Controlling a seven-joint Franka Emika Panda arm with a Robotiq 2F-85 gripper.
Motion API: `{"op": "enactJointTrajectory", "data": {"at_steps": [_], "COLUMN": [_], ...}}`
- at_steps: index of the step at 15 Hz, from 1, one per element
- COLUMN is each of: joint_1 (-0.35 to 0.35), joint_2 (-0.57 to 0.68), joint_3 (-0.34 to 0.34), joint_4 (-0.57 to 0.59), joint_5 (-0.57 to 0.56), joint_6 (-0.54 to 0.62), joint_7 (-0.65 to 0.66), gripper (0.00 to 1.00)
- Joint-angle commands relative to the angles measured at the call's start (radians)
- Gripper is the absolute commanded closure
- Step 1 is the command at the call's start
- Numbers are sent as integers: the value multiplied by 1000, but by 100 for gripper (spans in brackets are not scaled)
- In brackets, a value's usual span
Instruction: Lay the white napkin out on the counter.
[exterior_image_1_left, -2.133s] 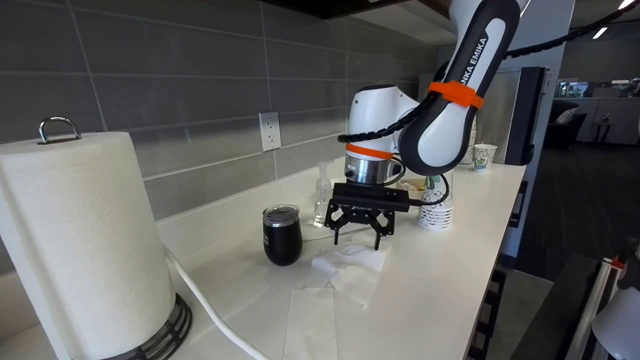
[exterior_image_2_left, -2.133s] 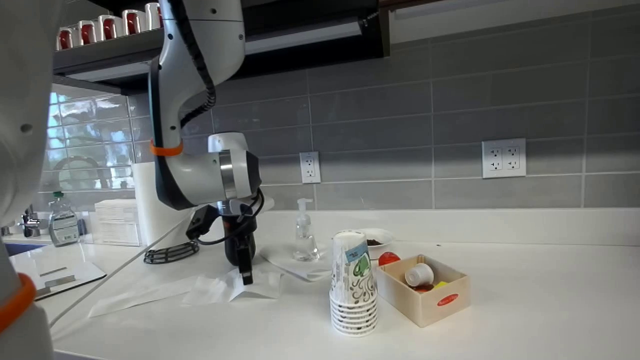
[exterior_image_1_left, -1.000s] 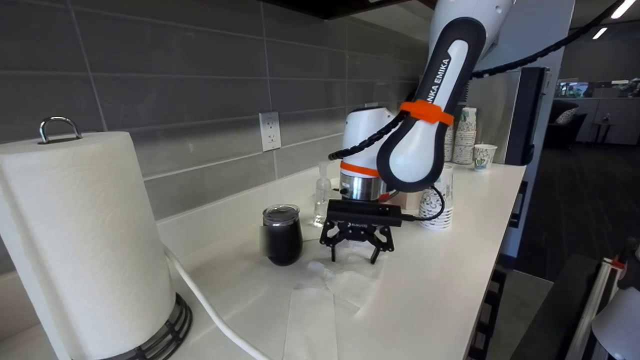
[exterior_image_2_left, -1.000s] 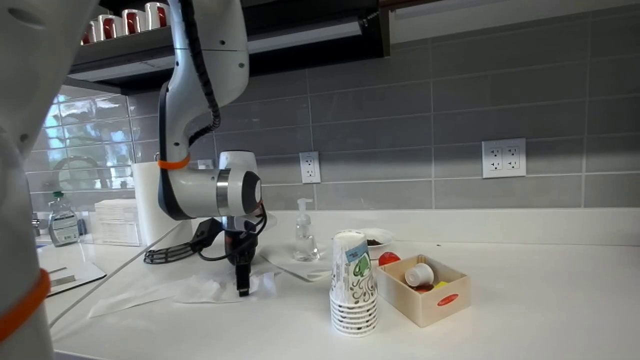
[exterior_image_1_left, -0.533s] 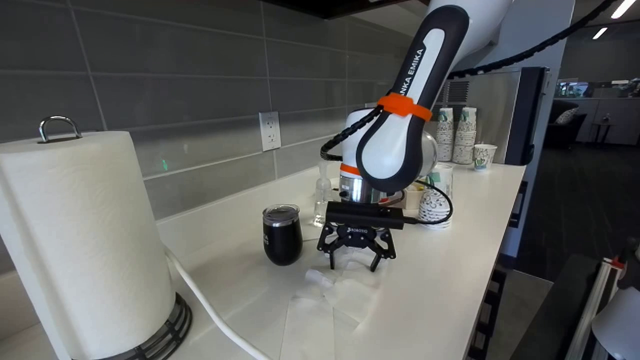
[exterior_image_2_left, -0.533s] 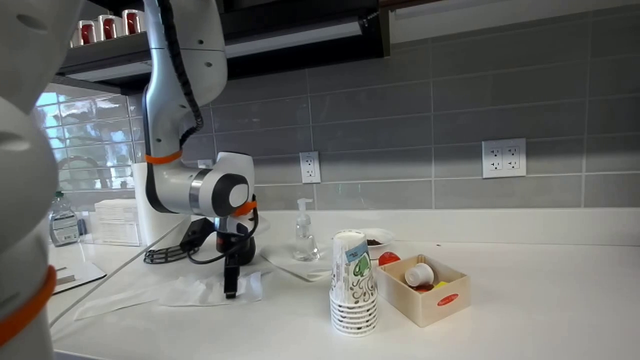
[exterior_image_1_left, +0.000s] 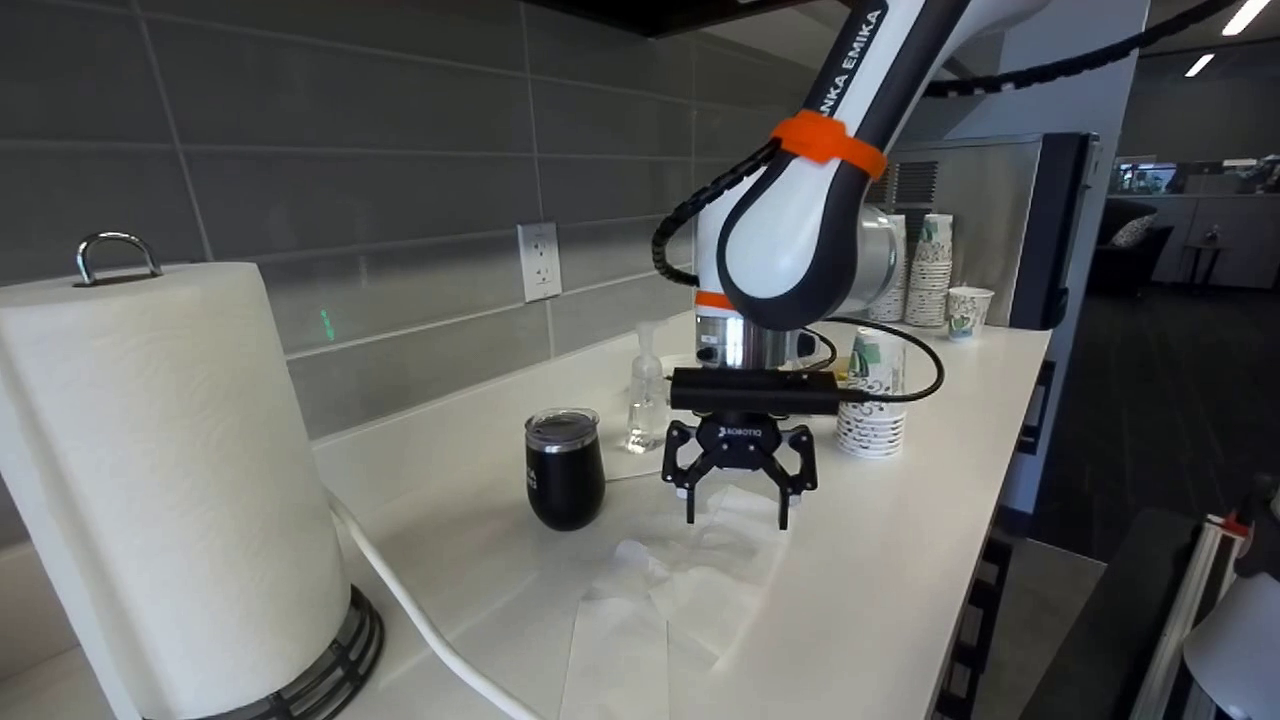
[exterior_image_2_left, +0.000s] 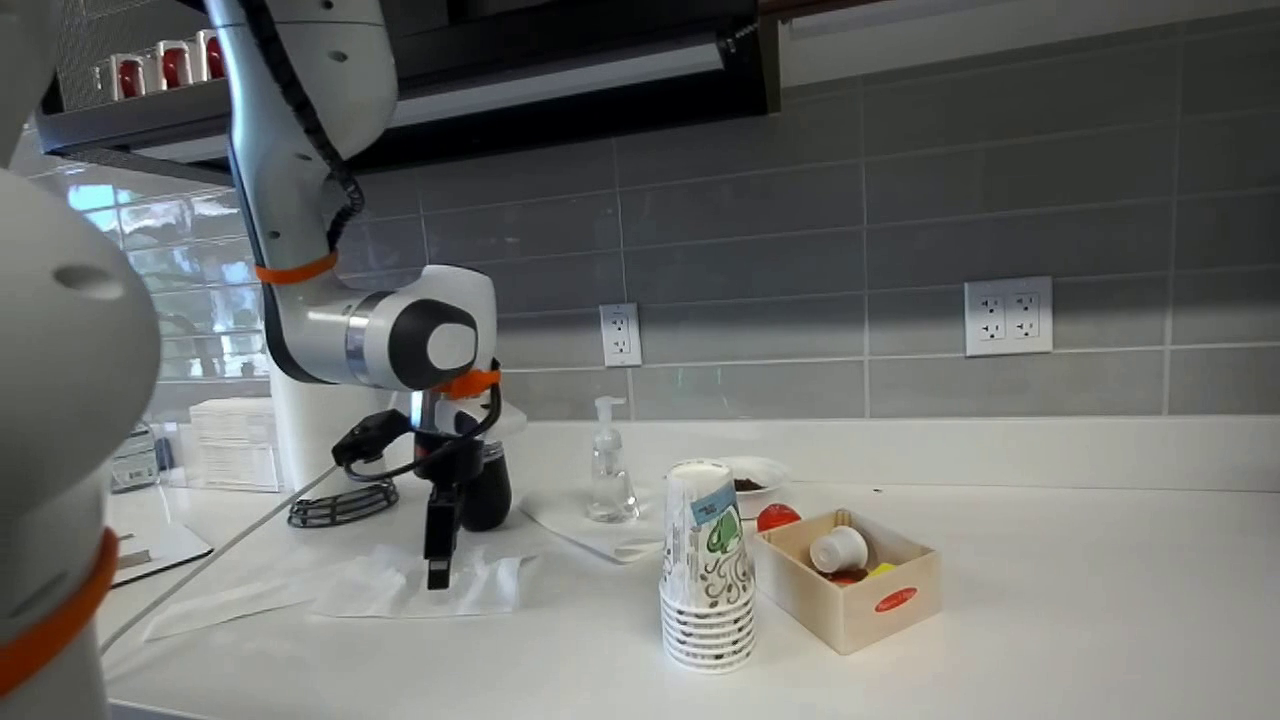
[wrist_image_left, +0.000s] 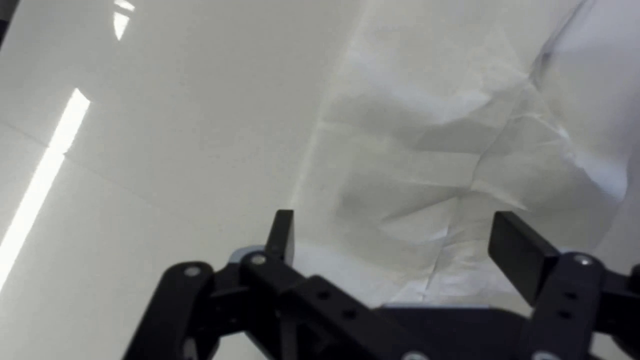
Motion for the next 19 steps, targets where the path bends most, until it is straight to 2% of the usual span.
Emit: {"op": "enactJointTrajectory", "data": {"at_steps": [1,8,19], "joint_1": [57,83,89], "joint_2": [-149,-272,-333], "joint_3": [-49,-52,-38], "joint_4": [-49,-58,-73], "joint_5": [8,-36,-38], "joint_6": [-117,-233,-251], "joint_7": [-2,31,21], "gripper": [0,0,0]}}
